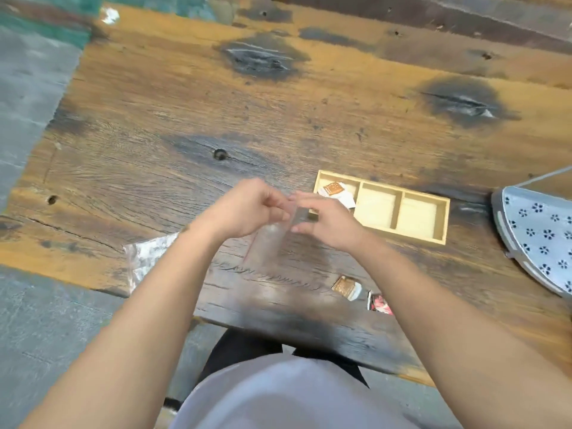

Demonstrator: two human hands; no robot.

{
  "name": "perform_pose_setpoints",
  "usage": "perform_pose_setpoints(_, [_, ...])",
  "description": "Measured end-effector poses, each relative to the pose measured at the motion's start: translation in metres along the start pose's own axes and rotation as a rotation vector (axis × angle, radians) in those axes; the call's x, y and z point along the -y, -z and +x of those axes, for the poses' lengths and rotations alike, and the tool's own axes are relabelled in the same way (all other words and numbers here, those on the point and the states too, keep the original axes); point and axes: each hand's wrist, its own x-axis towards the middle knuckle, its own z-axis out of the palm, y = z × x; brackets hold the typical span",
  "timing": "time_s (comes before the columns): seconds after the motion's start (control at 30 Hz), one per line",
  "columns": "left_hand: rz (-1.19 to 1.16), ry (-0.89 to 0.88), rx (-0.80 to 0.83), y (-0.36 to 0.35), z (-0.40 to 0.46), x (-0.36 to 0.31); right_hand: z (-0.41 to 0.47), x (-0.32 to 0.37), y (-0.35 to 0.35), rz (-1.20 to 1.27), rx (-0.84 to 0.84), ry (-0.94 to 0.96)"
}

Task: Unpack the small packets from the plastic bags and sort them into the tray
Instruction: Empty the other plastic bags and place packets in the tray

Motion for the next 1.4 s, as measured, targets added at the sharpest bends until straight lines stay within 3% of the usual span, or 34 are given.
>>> perform_pose_setpoints(0.07, [-0.264, 0.007, -0.042, 0.008, -0.003, -0.007, -0.005, -0.001, 0.006, 0.106, -0.012, -0.031])
perform_pose_setpoints(0.17, [-0.810, 0.139, -0.252, 0.012, -0.006, 0.015, -0.021, -0.006, 0.018, 0.348, -0.054, -0.089])
perform_pose_setpoints(0.27, [-1.307, 0.229, -0.180, -0.013, -0.011, 0.046, -0.036, -0.010, 0.025, 0.543, -0.145, -0.146])
perform_pose_setpoints(0.33, [-1.411, 0.243, -0.039, -0.041, -0.011, 0.054, -0.043, -0.012, 0.028, 0.720, -0.233, -0.212])
perform_pose_setpoints(0.47, [-1.319, 0.178, 0.240, -0.085, -0.004, 0.038, -0.059, -0.018, 0.035, 1.030, -0.277, -0.338])
perform_pose_setpoints(0.67, [-1.175, 0.288, 0.374, -0.133, 0.006, 0.009, -0.082, -0.038, 0.036, 1.343, -0.276, -0.443])
perform_pose_setpoints(0.83, [-1.202, 0.250, 0.362, -0.152, 0.013, -0.012, -0.101, -0.049, 0.044, 1.458, -0.284, -0.411])
perform_pose_setpoints(1.13, [-1.232, 0.368, 0.238, -0.163, 0.021, -0.009, -0.127, -0.075, 0.053, 1.202, -0.413, -0.439])
perform_pose_setpoints(1.3, [-1.148, 0.401, 0.206, -0.165, 0.019, -0.003, -0.134, -0.085, 0.059, 1.312, -0.468, -0.339])
perform_pose_setpoints(1.4, [-1.101, 0.478, 0.093, -0.161, 0.020, 0.005, -0.132, -0.086, 0.059, 1.222, -0.418, -0.350])
